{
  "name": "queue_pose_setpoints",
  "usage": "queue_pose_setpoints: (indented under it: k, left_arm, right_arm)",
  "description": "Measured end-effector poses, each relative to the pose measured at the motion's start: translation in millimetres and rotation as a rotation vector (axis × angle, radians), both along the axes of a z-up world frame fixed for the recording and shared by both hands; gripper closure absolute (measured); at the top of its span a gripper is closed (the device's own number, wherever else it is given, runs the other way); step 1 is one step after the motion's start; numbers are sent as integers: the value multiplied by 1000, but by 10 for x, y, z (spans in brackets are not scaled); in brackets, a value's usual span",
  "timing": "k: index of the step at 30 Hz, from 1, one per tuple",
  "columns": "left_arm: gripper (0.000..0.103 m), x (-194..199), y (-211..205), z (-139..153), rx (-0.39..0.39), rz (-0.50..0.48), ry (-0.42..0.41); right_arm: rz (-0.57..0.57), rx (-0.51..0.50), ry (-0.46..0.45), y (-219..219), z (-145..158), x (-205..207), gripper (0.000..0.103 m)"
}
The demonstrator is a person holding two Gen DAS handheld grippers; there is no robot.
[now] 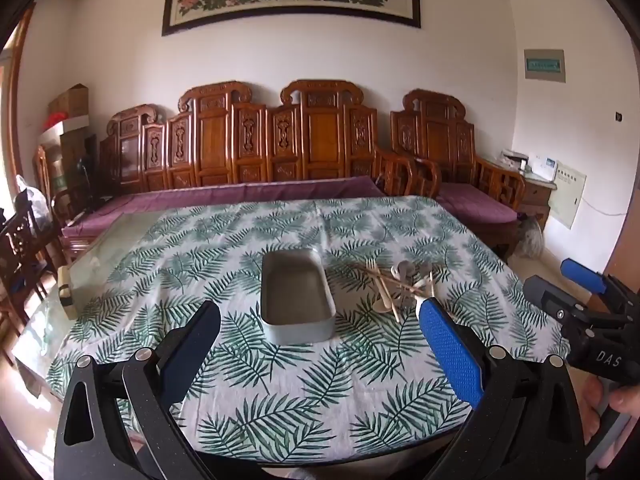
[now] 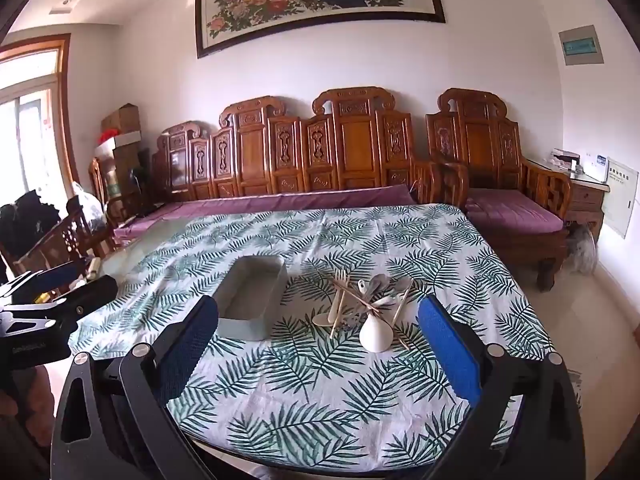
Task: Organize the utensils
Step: 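Reach into the utensil pile and grasp a wooden chopstick with the right tool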
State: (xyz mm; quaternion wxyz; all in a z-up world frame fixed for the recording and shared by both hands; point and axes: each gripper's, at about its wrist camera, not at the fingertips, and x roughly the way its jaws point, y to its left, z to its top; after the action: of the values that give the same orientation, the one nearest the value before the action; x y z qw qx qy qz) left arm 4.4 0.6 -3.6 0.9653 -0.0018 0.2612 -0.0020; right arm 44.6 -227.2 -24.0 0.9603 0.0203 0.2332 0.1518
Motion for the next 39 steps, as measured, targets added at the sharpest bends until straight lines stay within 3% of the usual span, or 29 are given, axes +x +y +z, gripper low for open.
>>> queue_pose_setpoints:
  k: [12, 19, 23, 31, 39]
  left_arm:
    - [6, 555, -26, -417, 35, -82, 123]
    - [6, 826, -68, -568, -13, -128, 159]
    - [6, 1025, -95, -709, -19, -139, 226]
    - [6, 1346, -153, -935, -16, -197, 315]
    - [6, 1569, -147, -1108, -6, -196, 374]
  right_arm:
    - [-15, -47, 43, -46, -298, 527, 3]
    - [3, -49, 86, -109, -435, 867, 11]
    - [-2, -58, 108, -128, -516, 1031, 13]
    - [40, -91, 172, -128, -762, 1522, 28]
    - [142, -169, 267, -13, -1083, 2111, 53]
